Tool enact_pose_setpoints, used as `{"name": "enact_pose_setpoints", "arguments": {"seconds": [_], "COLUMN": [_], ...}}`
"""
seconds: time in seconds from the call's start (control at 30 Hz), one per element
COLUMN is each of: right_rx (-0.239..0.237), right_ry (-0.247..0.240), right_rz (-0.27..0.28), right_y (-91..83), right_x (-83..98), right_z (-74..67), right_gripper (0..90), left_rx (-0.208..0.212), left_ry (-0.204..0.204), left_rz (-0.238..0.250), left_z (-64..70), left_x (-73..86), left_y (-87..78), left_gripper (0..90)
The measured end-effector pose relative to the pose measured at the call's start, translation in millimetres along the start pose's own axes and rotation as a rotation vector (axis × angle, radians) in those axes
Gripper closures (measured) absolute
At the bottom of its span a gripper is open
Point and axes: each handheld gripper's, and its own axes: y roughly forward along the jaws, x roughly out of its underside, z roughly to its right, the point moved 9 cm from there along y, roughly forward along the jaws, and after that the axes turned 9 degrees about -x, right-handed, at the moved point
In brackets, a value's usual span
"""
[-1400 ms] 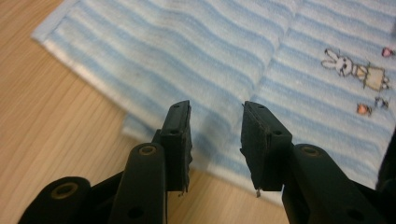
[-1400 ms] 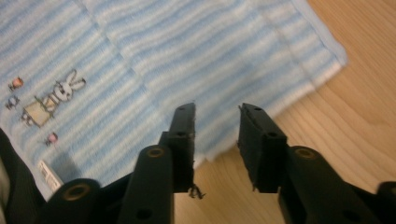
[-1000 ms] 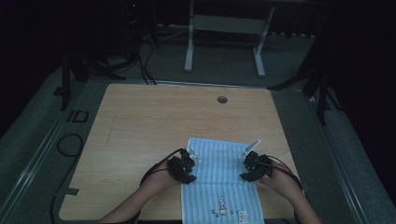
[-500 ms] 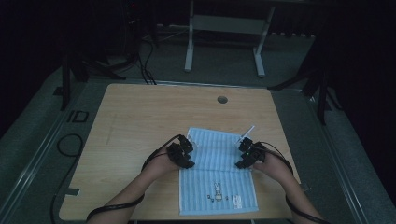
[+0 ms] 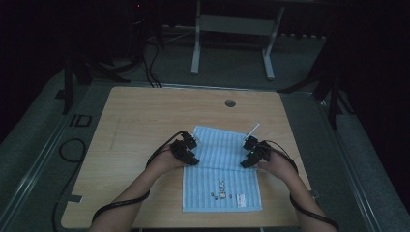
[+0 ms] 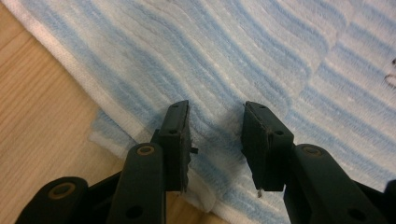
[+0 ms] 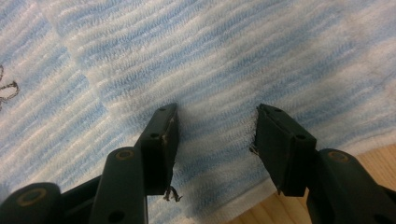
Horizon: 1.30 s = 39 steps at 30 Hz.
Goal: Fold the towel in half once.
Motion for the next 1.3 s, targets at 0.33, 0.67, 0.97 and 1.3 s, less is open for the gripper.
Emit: {"name": "enact_pose_setpoints", "arguments": {"seconds": [0.33, 0.67, 0.97, 1.3], "right_rx": [-0.021, 0.066, 0.073, 0.085], "right_ry": [-0.052, 0.010, 0.159, 0.176], "right_rz": [-0.006, 0.019, -0.050, -0.080], "right_y": [-8.9, -57.8, -31.2, -9.5], "right_x": [4.1, -18.7, -28.0, -27.3], "right_z": [-17.6, 32.8, 80.8, 94.0], "right_gripper": [46.5, 48.6, 50.0, 60.0], "left_rx": [-0.011, -0.131, -0.160, -0.181], "left_ry": [0.052, -0.087, -0.134, -0.132], "left_rz": [-0.045, 0.000, -0.078, -0.097], "left_z": [9.1, -50.3, -81.3, -86.3], "left_x": [8.8, -39.8, -58.9, -60.3], "left_y": [-16.7, -23.6, 15.1, 35.4], "left_gripper": [54.0, 47.1, 42.9, 43.0]}}
